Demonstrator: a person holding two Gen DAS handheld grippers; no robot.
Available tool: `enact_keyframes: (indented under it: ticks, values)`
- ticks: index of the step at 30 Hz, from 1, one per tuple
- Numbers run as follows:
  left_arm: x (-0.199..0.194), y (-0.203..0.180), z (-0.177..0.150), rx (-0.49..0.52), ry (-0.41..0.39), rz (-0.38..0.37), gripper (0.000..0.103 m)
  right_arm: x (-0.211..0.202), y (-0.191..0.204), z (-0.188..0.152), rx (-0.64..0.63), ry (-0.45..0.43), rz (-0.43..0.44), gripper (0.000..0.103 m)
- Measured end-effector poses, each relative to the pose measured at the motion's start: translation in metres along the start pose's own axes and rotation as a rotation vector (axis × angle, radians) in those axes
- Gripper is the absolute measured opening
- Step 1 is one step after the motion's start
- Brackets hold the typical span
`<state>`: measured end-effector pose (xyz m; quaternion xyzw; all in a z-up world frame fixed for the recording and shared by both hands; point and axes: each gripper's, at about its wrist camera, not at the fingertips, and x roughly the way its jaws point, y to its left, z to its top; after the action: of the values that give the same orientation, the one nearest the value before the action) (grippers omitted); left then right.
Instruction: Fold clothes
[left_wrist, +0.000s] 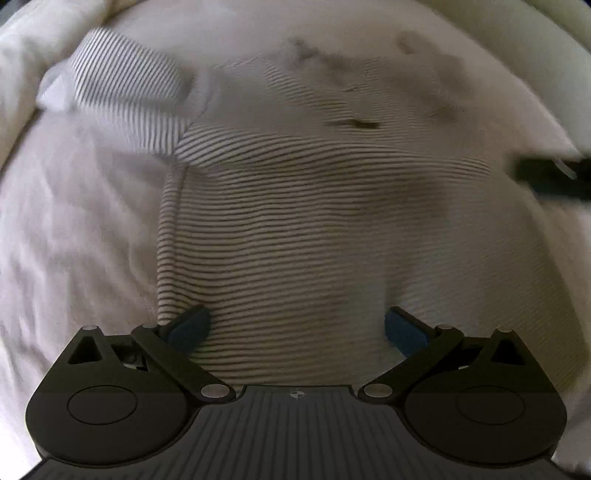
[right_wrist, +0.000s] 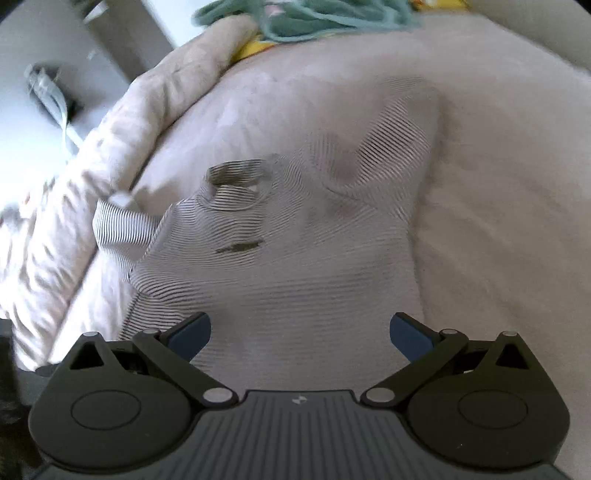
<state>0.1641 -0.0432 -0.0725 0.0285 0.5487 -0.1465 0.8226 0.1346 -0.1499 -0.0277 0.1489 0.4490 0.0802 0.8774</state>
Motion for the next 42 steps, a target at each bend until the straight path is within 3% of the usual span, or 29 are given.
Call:
enact_keyframes:
  ticks: [3, 6, 9, 15, 19, 22, 23, 25, 27, 31, 33, 35, 39, 41, 42]
  values:
    - [-0.007, 0.002, -0.003, 0.042, 0.015, -0.015, 0.103, 0.01, 0.042, 0.02, -0.249, -0.061, -0.021, 0.103]
    - [-0.002, 0.004, 0.001, 0.04, 0.025, -0.031, 0.103, 0.044, 0.083, 0.049, -0.385, -0.09, -0.023, 0.103]
    - [0.004, 0.009, 0.003, 0.021, 0.026, -0.046, 0.103, 0.078, 0.098, 0.066, -0.385, -0.056, -0.042, 0.103]
    - [0.002, 0.015, -0.001, 0.078, 0.022, -0.104, 0.103, 0.138, 0.107, 0.086, -0.346, 0.017, -0.124, 0.103]
    - [-0.002, 0.028, 0.005, 0.091, 0.046, -0.19, 0.103, 0.178, 0.114, 0.099, -0.32, 0.066, -0.179, 0.103]
    - [-0.019, 0.07, 0.024, -0.057, 0.025, -0.343, 0.103, 0.208, 0.119, 0.109, -0.3, 0.102, -0.219, 0.103]
    - [-0.026, 0.09, 0.031, -0.123, -0.012, -0.355, 0.103, 0.218, 0.12, 0.112, -0.293, 0.115, -0.233, 0.103]
    - [-0.036, 0.137, 0.048, -0.27, -0.088, -0.301, 0.103, 0.217, 0.119, 0.112, -0.291, 0.114, -0.231, 0.103]
    - [-0.034, 0.19, 0.064, -0.459, -0.116, -0.271, 0.103, 0.217, 0.118, 0.111, -0.289, 0.112, -0.229, 0.103]
    - [-0.02, 0.261, 0.088, -0.776, -0.168, -0.312, 0.103, 0.215, 0.115, 0.11, -0.286, 0.109, -0.224, 0.103]
    - [-0.009, 0.273, 0.101, -0.824, -0.184, -0.261, 0.103, 0.214, 0.114, 0.11, -0.284, 0.107, -0.222, 0.103]
    - [0.012, 0.27, 0.114, -0.823, -0.149, -0.192, 0.103, 0.213, 0.113, 0.109, -0.282, 0.105, -0.219, 0.103]
    - [0.028, 0.256, 0.129, -0.808, -0.144, -0.148, 0.103, 0.211, 0.11, 0.108, -0.278, 0.102, -0.215, 0.103]
    - [0.021, 0.247, 0.136, -0.779, -0.18, -0.081, 0.09, 0.208, 0.109, 0.101, -0.286, 0.061, -0.209, 0.103]
    - [0.017, 0.243, 0.139, -0.759, -0.19, -0.051, 0.066, 0.206, 0.109, 0.098, -0.291, 0.041, -0.207, 0.103]
